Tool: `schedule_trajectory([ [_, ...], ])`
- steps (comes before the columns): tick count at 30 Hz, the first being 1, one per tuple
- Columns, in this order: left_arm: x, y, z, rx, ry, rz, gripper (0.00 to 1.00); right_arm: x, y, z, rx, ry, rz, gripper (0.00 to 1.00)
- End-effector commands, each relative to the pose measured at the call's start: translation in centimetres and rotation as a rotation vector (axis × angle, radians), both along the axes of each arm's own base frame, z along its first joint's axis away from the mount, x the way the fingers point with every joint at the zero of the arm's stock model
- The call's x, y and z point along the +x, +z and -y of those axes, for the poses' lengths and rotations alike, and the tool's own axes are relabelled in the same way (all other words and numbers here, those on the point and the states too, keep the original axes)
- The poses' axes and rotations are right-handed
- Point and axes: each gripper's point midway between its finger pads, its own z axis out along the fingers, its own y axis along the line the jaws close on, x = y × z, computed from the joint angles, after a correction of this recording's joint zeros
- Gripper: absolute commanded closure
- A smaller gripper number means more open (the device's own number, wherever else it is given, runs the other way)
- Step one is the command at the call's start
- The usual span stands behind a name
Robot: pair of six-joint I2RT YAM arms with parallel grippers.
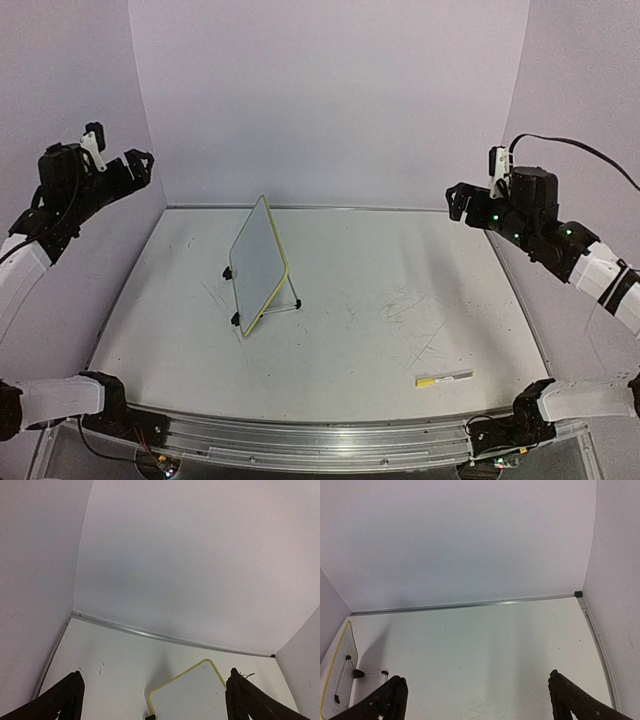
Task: Write a sentence on the whiteboard
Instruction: Adjust the whiteboard stand at the center of the board.
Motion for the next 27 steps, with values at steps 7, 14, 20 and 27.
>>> schedule_trajectory([
  [7,-0.5,-16.3,3.4,-0.141,-0.142,-0.489,0.02,0.6,-0.9,-0.1,0.000,-0.011,-0.019,0.02],
  [14,-5.9,-30.0,7.4,-0.163,-0.124,-0.882,0.13,0.6,-0.9,-2.1,0.079,0.078,-0.034,0.02],
  [20,-6.8,-33.8,9.0,-0.011,-0.082,-0.951,0.17,0.7,-1.9,-2.9,0.091,0.109,-0.060,0.02],
  [27,-3.1,-33.4,9.9,0.072,-0.081,-0.899,0.23,0.1,-1.7,-2.8,0.105,0.118,-0.051,0.02],
])
